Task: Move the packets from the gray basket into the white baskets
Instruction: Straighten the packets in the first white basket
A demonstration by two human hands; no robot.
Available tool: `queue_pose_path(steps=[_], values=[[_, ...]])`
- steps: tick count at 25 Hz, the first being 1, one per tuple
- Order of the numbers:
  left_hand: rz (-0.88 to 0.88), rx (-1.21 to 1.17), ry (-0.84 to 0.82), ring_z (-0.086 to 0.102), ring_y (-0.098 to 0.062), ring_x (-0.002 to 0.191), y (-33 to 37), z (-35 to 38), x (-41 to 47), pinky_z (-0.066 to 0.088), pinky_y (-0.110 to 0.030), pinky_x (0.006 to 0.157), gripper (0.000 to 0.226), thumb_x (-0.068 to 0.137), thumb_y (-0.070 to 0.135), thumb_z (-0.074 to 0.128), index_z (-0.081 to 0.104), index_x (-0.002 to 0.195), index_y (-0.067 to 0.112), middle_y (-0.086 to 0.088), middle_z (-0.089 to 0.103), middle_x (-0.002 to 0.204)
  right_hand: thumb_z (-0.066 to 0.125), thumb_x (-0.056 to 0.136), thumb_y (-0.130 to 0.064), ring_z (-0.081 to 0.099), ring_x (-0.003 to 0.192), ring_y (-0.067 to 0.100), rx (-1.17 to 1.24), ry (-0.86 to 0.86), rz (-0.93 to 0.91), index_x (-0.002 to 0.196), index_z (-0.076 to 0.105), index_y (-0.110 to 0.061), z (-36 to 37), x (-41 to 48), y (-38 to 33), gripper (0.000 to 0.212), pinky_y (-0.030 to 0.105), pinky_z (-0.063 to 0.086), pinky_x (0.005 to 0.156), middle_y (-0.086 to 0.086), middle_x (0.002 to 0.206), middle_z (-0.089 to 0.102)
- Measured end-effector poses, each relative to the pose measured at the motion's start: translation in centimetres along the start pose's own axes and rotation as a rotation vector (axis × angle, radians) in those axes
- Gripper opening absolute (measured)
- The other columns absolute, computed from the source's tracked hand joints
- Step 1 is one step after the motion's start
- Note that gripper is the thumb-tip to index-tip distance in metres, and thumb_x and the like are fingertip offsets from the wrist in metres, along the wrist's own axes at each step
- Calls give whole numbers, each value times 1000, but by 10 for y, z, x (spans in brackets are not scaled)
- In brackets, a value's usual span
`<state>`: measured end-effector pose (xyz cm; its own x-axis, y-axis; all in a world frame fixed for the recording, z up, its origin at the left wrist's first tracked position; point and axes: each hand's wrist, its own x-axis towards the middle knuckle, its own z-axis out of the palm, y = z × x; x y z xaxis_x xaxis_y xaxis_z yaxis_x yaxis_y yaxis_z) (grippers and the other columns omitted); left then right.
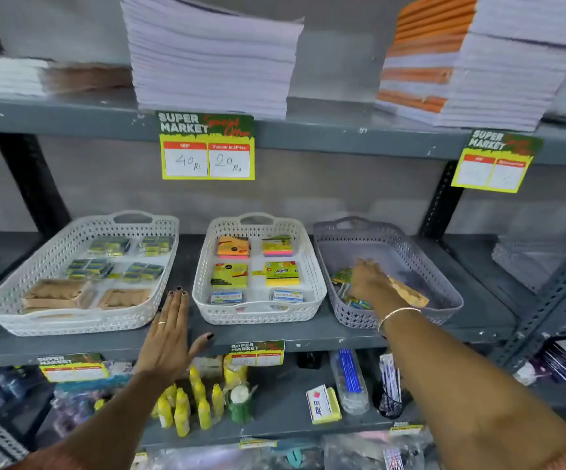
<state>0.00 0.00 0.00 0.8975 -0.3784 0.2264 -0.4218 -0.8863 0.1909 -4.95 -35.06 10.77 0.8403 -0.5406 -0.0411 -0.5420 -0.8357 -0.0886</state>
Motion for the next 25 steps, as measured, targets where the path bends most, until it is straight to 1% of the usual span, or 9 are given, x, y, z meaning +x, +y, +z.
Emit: queue_pose_path(steps=[2, 4, 10, 14, 16, 18, 20, 23, 25], values=[[26, 40, -32, 26, -31, 136, -7, 13, 3, 28, -46, 109, 107, 74, 79, 1, 22, 140, -2, -19, 28, 148, 64, 86, -12, 43, 133, 33, -56, -153, 3, 142, 35, -1, 7, 9, -1, 65, 39, 38, 107, 18, 144, 41], [23, 93, -25, 29, -30, 136, -9, 21, 2, 29, -45, 108, 110, 70, 82, -1, 28, 139, 1, -17, 34, 146, 61, 87, -9, 52, 126, 32, -138, -227, -13, 135, 46, 0, 15, 15, 1, 52, 38, 43, 102, 18, 138, 51], [8, 118, -34, 40, -26, 130, -8, 25, 1, 33, -43, 107, 110, 68, 83, -1, 35, 137, 6, -11, 44, 141, 54, 89, -7, 59, 115, 29, -242, -201, -39, 122, 59, 1, 24, 24, -3, 34, 34, 48, 94, 17, 126, 60], [-1, 119, -36, 34, -24, 134, -8, 25, 1, 25, -40, 111, 113, 64, 84, -8, 28, 140, 8, -9, 37, 146, 63, 81, -16, 60, 107, 31, -254, -185, -54, 113, 65, 0, 19, 27, -2, 35, 34, 50, 90, 17, 115, 62], [5, 131, -36, 30, -23, 136, -7, 23, 0, 21, -39, 112, 117, 61, 83, -14, 24, 141, 8, -9, 33, 148, 69, 75, -22, 57, 116, 32, -243, -185, -74, 93, 67, -6, 8, 28, -7, 24, 35, 50, 91, 19, 123, 58], [10, 133, -33, 29, -23, 136, -8, 23, 0, 20, -39, 112, 119, 59, 83, -17, 24, 141, 7, -10, 32, 149, 72, 71, -23, 60, 104, 30, -224, -207, -82, 77, 63, -10, -6, 29, -11, 17, 31, 51, 78, 19, 115, 58], [15, 122, -34, 30, -24, 135, -7, 21, -1, 22, -40, 112, 119, 60, 83, -16, 26, 140, 6, -11, 33, 148, 70, 70, -24, 59, 91, 25, -194, -199, -99, 81, 62, -7, -20, 31, -22, 22, 25, 47, 71, 19, 108, 62], [40, 156, -33, 38, -25, 131, -5, 10, -3, 22, -38, 111, 104, 73, 80, 5, 34, 136, 3, -13, 43, 142, 68, 76, -32, 55, 116, 31, -149, -120, -166, 109, 61, -6, -40, 37, -56, 42, 28, 41, 81, 19, 120, 58], [58, 160, 5, 35, -25, 132, -8, -8, -5, 14, -37, 111, 91, 76, 71, 27, 34, 135, 2, -15, 44, 140, 69, 77, -34, 47, 124, 34, -56, -50, -217, 120, 55, -5, -52, 35, -94, 53, 31, 42, 88, 20, 124, 49]])
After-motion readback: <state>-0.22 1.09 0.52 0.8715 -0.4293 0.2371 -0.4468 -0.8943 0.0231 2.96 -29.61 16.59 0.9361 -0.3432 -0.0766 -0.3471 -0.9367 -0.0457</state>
